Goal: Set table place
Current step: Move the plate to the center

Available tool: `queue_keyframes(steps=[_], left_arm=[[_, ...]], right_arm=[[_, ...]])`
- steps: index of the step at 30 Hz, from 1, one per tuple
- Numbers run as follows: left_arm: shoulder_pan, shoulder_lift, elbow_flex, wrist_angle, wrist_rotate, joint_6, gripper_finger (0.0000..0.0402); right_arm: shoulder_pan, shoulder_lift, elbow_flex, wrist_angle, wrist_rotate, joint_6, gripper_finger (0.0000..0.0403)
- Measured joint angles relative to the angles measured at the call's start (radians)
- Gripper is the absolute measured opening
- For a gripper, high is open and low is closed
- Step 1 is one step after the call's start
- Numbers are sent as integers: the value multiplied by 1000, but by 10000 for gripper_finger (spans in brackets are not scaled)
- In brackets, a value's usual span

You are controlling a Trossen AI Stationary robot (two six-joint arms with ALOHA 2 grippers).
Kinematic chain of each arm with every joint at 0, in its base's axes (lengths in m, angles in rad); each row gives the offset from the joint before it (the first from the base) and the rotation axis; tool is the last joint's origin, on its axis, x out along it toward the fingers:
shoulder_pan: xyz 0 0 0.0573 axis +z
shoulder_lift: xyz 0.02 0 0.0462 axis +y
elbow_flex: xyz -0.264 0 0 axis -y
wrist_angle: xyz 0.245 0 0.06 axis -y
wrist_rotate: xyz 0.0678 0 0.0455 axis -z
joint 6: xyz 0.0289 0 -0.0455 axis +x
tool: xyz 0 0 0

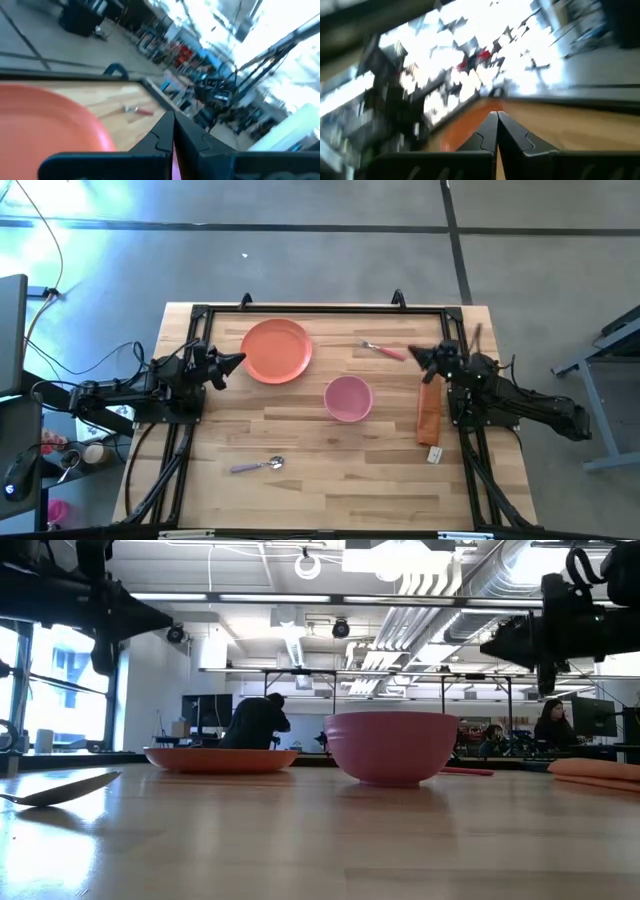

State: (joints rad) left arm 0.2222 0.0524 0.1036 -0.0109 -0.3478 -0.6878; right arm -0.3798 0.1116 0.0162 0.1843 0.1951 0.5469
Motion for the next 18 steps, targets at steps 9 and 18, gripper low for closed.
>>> queue_keyframes(steps=[9,18], left_arm=[[0,211,0,236,-117,9,0],[1,522,258,-43,-238,-44,0]], right_arm=[[0,111,229,-93,-13,2,0],[0,531,747,-576,14,-218,0]])
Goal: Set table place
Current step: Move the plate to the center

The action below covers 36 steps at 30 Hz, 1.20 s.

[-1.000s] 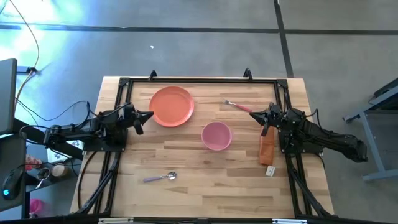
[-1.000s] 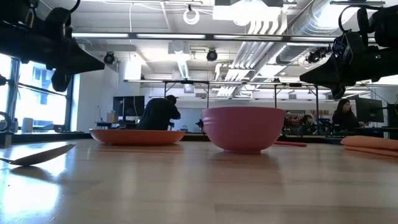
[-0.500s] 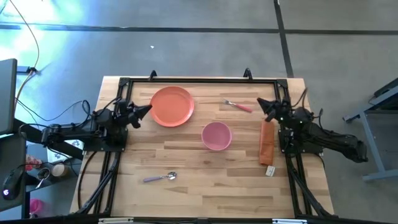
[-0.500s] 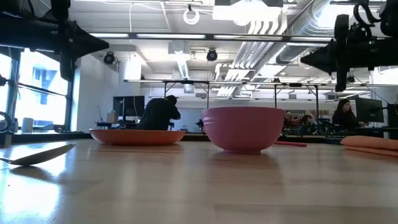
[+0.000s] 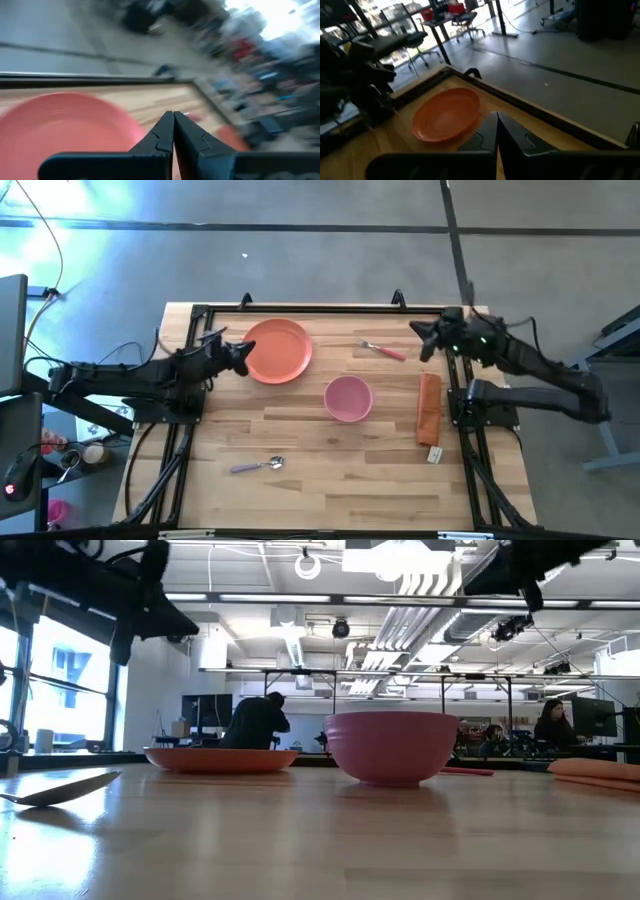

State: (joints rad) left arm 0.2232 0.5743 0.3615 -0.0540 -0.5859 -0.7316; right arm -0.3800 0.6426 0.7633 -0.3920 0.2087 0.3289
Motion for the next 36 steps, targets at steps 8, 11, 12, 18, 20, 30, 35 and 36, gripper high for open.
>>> queue_keyframes(steps=[8,11,12,18,20,30,35,36], left_arm=[[156,315,579,-882,-13,-64,3],[225,416,746,-1006,10,51,14],[250,446,789,-1028,18,95,20],[444,581,924,-1027,170,339,86],[510,621,921,-1018,230,388,116],[748,942,921,-1011,473,518,217],[780,1124,920,-995,467,569,227],[781,1154,920,-986,472,581,227]], right_arm=[[0,287,316,-176,-1,-141,0],[0,349,399,-233,-1,-181,0],[0,364,420,-248,0,-193,0],[0,401,466,-285,-1,-207,0],[0,399,466,-292,-1,-206,0],[1,398,466,-355,-19,-157,0],[1,398,466,-364,-22,-150,0],[1,398,466,-369,-22,-147,0]])
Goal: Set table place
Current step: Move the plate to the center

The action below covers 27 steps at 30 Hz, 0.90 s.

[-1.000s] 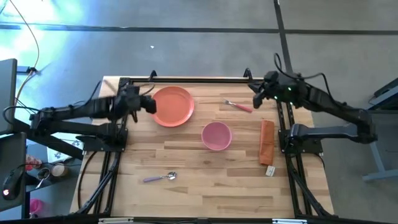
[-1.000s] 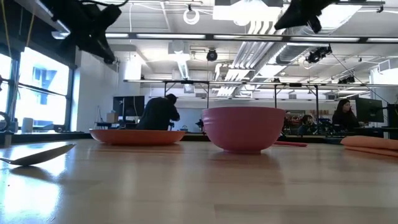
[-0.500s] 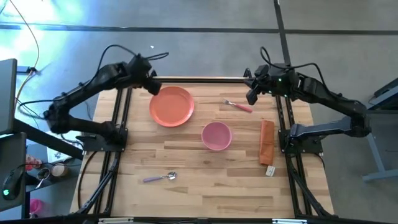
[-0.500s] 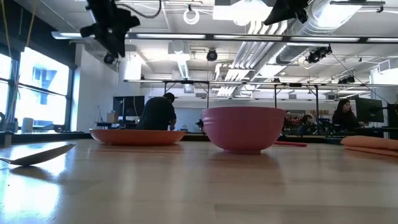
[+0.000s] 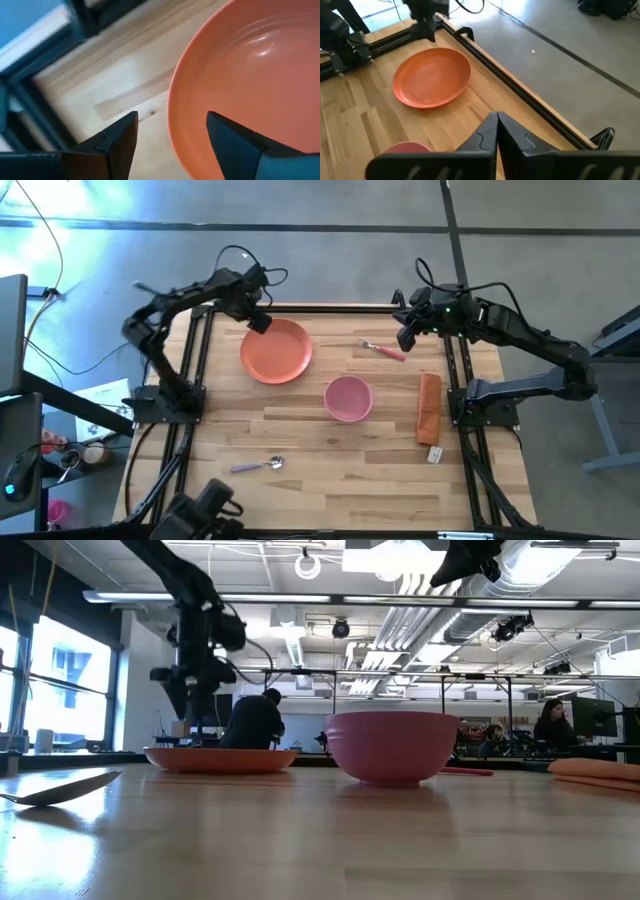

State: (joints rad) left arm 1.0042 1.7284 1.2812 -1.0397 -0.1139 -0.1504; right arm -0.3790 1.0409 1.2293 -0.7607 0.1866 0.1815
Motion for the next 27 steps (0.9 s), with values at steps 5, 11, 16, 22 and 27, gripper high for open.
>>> queue_keyframes(steps=[5,11,16,22,27], left_arm=[[-3,104,-1,79,17,47,227],[-2,168,-1,152,57,64,227],[-2,188,-1,165,56,68,227],[-3,189,0,154,53,69,160],[-3,189,0,145,54,82,28]], right_arm=[[0,0,0,-7,0,13,0],[0,0,-1,-10,-4,29,0],[0,0,-1,-14,-4,28,0],[0,0,-1,-14,-4,28,0],[0,0,-1,-14,-3,28,0]])
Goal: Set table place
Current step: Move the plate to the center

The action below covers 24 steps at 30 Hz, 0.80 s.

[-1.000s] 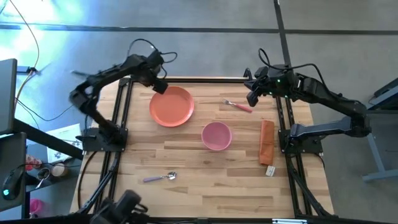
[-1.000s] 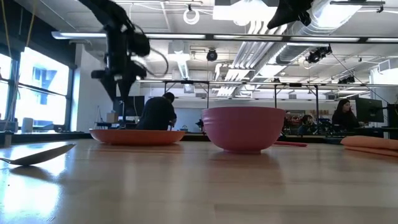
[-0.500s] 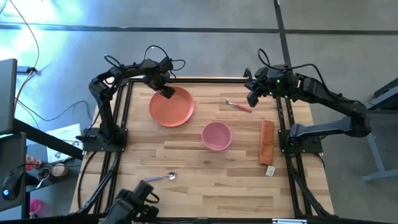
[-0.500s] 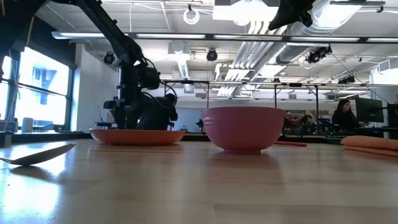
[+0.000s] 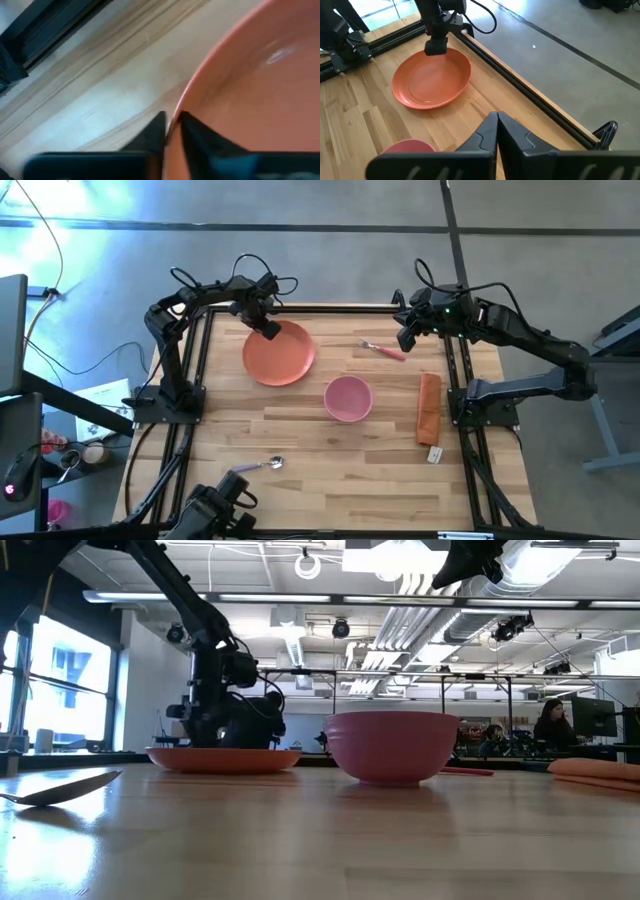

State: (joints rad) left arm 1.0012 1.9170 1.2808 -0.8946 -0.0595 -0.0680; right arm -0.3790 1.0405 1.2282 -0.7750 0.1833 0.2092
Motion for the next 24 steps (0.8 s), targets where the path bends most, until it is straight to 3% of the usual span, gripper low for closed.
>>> queue_keyframes(steps=[13,24], left_arm=[[-10,-2,2,-13,29,13,4],[-174,-2,1,-126,-59,15,2]], right_arm=[[0,0,0,0,0,-4,0],[0,2,0,-4,-13,0,0]])
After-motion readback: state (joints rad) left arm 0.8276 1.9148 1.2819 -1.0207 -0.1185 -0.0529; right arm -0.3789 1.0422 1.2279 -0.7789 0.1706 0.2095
